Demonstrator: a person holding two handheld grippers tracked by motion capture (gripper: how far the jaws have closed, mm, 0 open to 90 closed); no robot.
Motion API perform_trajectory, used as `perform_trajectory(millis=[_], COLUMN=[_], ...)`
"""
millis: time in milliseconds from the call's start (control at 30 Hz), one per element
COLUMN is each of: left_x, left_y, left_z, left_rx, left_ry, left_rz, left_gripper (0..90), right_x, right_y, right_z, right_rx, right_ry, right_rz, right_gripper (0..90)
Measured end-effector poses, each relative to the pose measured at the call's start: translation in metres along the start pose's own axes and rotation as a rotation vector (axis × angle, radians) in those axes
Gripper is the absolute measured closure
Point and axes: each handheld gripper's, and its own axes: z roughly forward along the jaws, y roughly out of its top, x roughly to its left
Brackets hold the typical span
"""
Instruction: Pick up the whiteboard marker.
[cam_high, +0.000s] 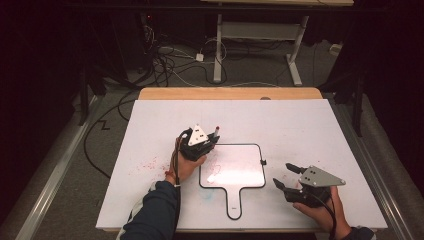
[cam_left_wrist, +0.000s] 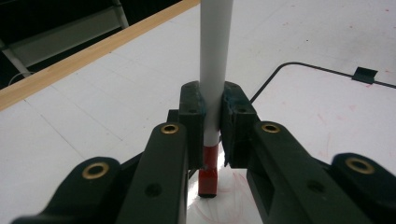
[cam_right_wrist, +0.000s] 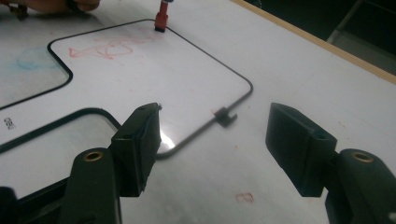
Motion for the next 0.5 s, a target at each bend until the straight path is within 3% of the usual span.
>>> perform_trajectory(millis=[100,167,400,433,500], left_x=[0.002,0.0061,0.0077,0.0058,0.0003], left_y=[-0.0005,-0.0023,-0.0037,-0.0036,-0.0025], left_z=[-0.0017,-0.004,-0.0052,-0.0042,-0.0014], left_rx=[0.01,0.01,0.014,0.007,-0.006], left_ry=[0.018,0.007,0.033,0.017,-0.018], left_rz=[0.001,-0.031,-0.038,-0.062,-0.073], left_gripper=[78.8,78.8,78.9,78.9,78.9], right_x=[-0.002,-0.0013,0.0021,0.002,0.0023], right_y=[-0.0045,-0.0052,-0.0052,-0.0054,-0.0053], right_z=[-0.0025,-0.0028,-0.001,-0.0003,0.0001], right_rx=[0.009,0.018,0.035,0.037,0.038], right_ry=[0.001,-0.004,-0.004,-0.003,0.002], right_rz=[0.018,0.009,-0.023,-0.027,-0.025], right_gripper=[36.2,36.1,35.3,35.0,34.7])
